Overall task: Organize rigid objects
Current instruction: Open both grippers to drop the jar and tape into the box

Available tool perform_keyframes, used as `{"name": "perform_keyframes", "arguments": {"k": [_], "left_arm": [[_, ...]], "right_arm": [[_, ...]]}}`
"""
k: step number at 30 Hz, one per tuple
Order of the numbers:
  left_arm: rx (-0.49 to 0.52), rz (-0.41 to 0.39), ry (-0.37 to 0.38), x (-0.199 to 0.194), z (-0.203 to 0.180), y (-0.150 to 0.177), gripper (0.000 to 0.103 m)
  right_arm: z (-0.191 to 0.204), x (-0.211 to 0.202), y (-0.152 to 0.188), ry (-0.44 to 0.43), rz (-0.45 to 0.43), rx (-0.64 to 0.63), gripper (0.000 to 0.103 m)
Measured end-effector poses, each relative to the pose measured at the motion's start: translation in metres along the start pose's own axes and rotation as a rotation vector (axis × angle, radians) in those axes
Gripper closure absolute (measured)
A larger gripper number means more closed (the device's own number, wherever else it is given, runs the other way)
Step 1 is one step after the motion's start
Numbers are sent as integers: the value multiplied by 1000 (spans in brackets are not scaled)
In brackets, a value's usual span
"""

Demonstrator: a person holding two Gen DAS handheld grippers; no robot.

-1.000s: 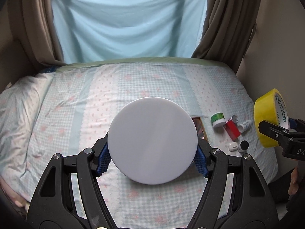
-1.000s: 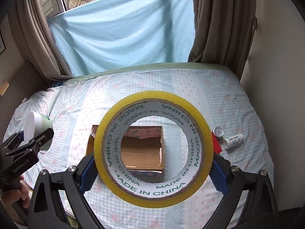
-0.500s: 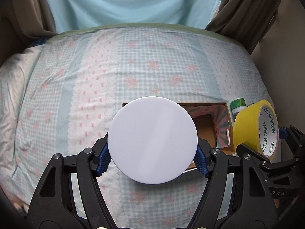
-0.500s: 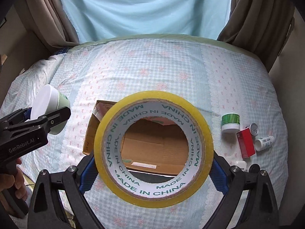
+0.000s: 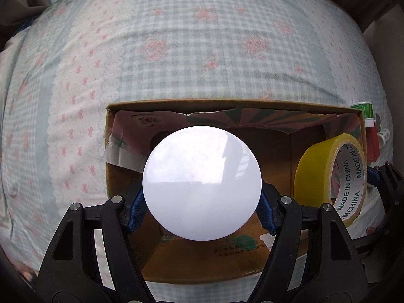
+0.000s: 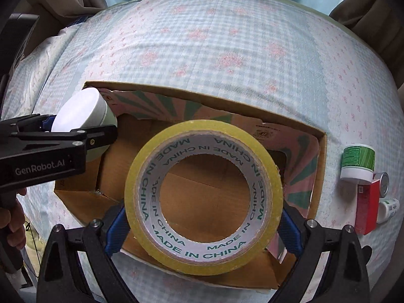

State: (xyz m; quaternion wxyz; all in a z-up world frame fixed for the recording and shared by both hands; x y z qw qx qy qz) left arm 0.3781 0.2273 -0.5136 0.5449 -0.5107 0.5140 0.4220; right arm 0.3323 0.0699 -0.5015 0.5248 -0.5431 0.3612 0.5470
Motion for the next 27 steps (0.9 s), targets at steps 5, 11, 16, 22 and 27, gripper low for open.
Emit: {"name": "perform_keyframes", "arguments": {"k": [5, 11, 16, 22, 27], "left_arm": [[11, 35, -5, 11, -4, -4, 35], [34, 2, -3, -2, -7, -15, 0], [12, -6, 12, -11, -3, -12, 0], [13, -33, 10, -30, -3, -3, 0], [9, -73, 8, -56, -1, 3, 0]], "right_arm": [[-7, 16, 0, -17, 35, 28, 7], [-4, 22, 1, -43, 77, 9, 0], [0, 10, -3, -26, 39, 1, 0], [11, -2, 9, -8, 71, -25, 0], [16, -27, 15, 13, 48, -31, 0]]}}
Point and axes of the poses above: each gripper's, at about its wrist camera, not at the fingertips, and x roughly the way its jaws point, z to its left, y to its underside, the point moved 8 cm from there along x, roughly the way its jaws point, and after that the axes turned 4 degrees about x, right-handed, at the moved point
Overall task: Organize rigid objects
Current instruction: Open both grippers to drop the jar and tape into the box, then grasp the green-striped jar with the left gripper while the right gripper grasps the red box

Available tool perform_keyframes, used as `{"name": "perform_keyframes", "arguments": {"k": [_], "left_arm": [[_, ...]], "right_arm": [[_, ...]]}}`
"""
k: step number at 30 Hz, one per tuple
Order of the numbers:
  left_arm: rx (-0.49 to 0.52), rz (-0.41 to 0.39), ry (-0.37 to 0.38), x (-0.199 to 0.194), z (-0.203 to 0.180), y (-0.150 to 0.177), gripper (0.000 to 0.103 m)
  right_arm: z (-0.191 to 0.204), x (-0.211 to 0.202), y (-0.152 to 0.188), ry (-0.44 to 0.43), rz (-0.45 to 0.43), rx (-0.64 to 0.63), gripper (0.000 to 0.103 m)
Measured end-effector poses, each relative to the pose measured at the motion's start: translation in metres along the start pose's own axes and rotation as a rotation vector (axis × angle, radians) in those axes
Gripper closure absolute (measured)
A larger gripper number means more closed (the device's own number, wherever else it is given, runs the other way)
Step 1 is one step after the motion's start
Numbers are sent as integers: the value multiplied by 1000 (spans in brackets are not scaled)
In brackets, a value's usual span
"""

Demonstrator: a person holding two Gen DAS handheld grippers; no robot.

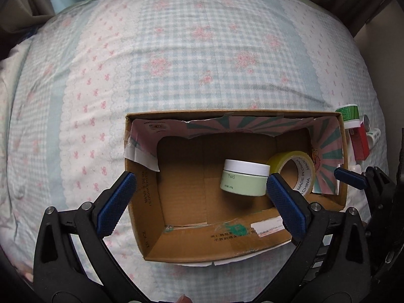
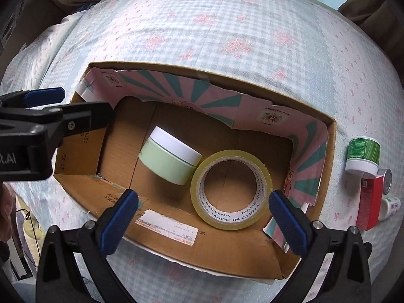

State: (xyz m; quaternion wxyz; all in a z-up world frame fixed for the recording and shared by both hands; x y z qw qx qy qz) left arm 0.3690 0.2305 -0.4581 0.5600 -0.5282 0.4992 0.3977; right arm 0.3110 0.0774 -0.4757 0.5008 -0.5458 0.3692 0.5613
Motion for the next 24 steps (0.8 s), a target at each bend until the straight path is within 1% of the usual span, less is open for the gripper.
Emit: {"name": "perform_keyframes", "arguments": {"k": [4, 8, 15, 20, 24], "left_arm": [[-1, -40, -2, -26, 2, 5, 0], [-5, -89, -10, -58, 5, 15, 0], [-29, -172, -32, -123, 7, 47, 0], [-41, -220, -7, -160, -1, 67, 0], [-18, -249, 28, -176, -19, 76, 0]], "right_arm": [[-1, -20, 6, 20, -30, -10, 0], [7, -45, 17, 29, -63, -19, 0], [17, -96, 38, 52, -110, 9, 0], [16, -142, 62, 36, -172, 113, 0], [6, -172, 85, 76, -202, 180, 0]]}}
Point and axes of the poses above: each gripper's, at about its wrist camera, not at the fingertips, and x roughly the way its jaws point, z to its left, y to its underside, the point moved 8 cm from there along x, roughly the way its jaws point, and after that the axes turned 4 degrees about x, right-handed, at the moved point
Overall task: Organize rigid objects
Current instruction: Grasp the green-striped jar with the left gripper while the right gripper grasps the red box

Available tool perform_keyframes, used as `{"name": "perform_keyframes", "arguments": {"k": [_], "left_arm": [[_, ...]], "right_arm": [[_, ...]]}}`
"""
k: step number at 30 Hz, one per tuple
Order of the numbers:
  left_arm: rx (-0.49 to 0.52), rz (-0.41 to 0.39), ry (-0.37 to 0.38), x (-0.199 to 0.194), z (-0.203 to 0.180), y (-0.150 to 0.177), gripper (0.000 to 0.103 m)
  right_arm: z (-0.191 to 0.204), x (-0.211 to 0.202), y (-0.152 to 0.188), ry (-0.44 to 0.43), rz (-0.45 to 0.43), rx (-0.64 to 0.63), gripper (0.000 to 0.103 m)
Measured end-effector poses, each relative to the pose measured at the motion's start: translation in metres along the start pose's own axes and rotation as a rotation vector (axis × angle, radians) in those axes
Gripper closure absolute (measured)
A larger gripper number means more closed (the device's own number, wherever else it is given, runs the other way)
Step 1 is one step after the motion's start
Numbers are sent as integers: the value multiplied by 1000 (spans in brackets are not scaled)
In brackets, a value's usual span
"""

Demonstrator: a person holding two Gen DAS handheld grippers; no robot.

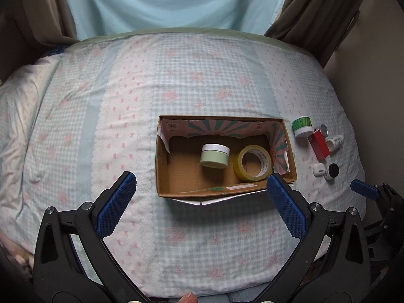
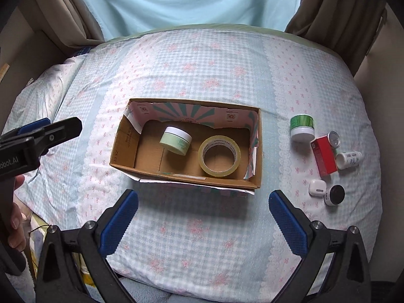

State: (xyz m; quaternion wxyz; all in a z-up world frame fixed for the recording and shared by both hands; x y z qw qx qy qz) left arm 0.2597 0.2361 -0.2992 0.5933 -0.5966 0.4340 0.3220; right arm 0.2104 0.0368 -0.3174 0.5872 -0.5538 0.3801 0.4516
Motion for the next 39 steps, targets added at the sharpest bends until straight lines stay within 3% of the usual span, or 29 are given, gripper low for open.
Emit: {"name": "perform_keyframes", "arguments": {"k": [6, 12, 21, 30, 39], "left_arm": [[21, -51, 57, -17, -40, -2, 0], [80, -42, 115, -17, -101, -14, 0], [58, -41, 138, 3, -195, -46, 0], [-15, 84, 104, 95, -271, -76, 0], [-31, 264, 102, 211, -321, -84, 0]], "right_arm": [[-39, -35, 28, 86, -27, 64, 0], [-97, -58, 44, 110, -54, 161, 0], [-201, -53, 31, 96, -37, 169, 0], [-284, 5, -8, 27, 44, 67, 0], [-321, 86, -31, -6, 123, 6, 0]]}}
Point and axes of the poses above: each gripper's, at about its wrist camera, not at the fingertips, and x roughly the way its jaws point, z to its left, y to its underside, the point moved 8 cm from there along x, roughly the way its jaws point, and after that the axes turned 4 degrees about x, right-handed, at the moved point
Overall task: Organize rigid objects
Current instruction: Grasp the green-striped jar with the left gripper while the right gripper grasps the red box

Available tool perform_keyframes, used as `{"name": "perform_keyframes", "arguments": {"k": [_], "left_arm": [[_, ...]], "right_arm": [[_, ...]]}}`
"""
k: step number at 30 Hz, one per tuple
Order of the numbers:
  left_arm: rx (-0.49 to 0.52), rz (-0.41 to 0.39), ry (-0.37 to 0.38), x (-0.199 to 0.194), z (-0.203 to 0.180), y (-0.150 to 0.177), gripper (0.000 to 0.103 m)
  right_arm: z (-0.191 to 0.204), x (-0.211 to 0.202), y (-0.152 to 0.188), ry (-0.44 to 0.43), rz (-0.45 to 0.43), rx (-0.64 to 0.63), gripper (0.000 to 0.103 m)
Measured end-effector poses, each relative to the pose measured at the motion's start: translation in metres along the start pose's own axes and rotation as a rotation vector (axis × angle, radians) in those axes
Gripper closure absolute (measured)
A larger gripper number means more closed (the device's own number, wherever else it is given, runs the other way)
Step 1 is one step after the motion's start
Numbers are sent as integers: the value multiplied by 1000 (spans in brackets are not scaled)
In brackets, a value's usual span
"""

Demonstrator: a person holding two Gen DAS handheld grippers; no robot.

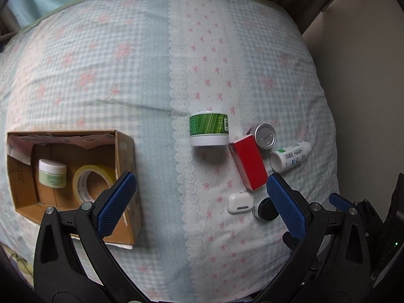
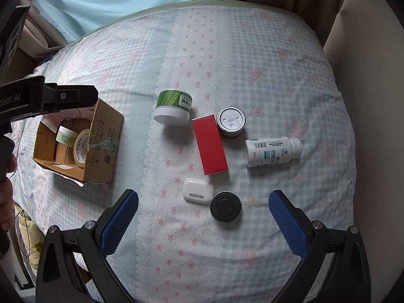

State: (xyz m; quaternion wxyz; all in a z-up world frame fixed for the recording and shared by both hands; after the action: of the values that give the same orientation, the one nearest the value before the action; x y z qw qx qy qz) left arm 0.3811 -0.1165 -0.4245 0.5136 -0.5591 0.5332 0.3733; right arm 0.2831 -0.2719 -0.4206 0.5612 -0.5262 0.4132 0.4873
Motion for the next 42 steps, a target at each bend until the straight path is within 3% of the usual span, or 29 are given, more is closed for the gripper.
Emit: {"name": "perform_keyframes", "arguments": {"k": [11, 15, 19, 21, 26, 28, 33, 42], "left_arm": [[17, 137, 9, 116, -10, -38, 4], [-2, 178, 33, 143, -6, -42, 5], [-41, 226, 70, 167, -3, -41, 19], [-70, 238, 84, 176, -1, -40, 21], [-123, 247, 104, 187, 5, -41, 26], [-121, 247, 121, 191, 2, -41, 34], [-101, 237, 121, 191, -2, -43, 34], [-80, 191, 107, 163, -5, -43, 34]], "right_arm": [[2, 88, -21, 99, 9, -91, 5], [4, 117, -24, 106, 29, -120, 17], [7, 140, -24, 65, 49, -120, 20], [7, 148, -24, 63, 58, -119, 28], [9, 161, -26, 42, 67, -89, 31], [10, 165, -28, 56, 72, -90, 41], [14, 175, -31, 107, 96, -72, 62], [12, 154, -27, 65, 96, -45, 63]]}}
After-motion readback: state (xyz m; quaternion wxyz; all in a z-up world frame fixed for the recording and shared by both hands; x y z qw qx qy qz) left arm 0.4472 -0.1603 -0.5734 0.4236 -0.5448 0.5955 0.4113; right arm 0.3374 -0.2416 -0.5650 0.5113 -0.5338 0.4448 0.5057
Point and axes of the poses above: each gripper's, at about its wrist camera, not at the fingertips, and x roughly the way its jaws point, z to its left, y to its underside, the point moved 8 cm from there along x, roughly the way its jaws point, and after that the axes turned 4 degrees about x, right-handed, at the moved point
